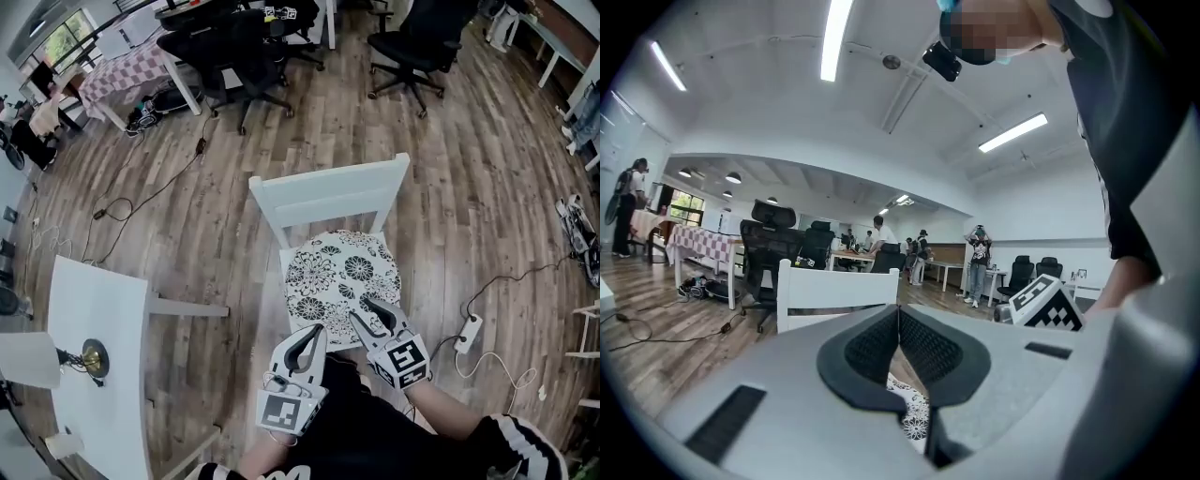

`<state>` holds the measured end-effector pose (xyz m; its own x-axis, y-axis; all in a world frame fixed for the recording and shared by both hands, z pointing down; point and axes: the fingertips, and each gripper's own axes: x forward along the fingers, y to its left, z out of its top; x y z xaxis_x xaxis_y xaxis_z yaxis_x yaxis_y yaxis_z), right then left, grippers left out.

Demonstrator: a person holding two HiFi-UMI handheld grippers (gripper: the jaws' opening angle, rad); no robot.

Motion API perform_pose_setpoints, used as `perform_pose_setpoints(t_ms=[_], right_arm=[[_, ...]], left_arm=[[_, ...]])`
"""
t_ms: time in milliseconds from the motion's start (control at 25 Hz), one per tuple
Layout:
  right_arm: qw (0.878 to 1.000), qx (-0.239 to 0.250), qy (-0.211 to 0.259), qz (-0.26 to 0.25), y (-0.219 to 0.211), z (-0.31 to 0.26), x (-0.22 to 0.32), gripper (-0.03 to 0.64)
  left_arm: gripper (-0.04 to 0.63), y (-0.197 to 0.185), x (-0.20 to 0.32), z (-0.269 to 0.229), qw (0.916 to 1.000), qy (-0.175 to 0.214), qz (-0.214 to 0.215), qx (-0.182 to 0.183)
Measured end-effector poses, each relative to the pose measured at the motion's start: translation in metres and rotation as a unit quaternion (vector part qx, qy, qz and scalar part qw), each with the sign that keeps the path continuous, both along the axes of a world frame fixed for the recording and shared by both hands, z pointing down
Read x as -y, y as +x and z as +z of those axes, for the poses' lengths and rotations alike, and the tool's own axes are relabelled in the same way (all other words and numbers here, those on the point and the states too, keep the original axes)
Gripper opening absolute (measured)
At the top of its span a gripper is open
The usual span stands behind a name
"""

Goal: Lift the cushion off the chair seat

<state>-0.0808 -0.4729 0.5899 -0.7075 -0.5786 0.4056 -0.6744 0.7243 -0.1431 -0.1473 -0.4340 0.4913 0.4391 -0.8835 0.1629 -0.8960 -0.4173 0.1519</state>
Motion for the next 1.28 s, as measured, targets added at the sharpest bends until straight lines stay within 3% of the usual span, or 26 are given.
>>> perform_pose_setpoints(t_ms=[200,960,1280], right_arm=[[1.0,-0.025,-0.013,-0.006,-0.01,0.034,0.022,0.143],[0.994,-0.089,-0.065,-0.002,-0.025,0.164,0.063,0.143],[0.987,-0.118,-0.113,-0.001,-0.026,0.226,0.062,0.143]], left_arm=[[0.006,-0.008,0.016,0.009,0.9998,-0.003,-0.009,-0.019],[0.006,-0.024,0.024,0.082,0.997,-0.075,0.005,-0.019],[0.006,-0.022,0.022,0.11,0.9949,-0.096,0.007,-0.03]])
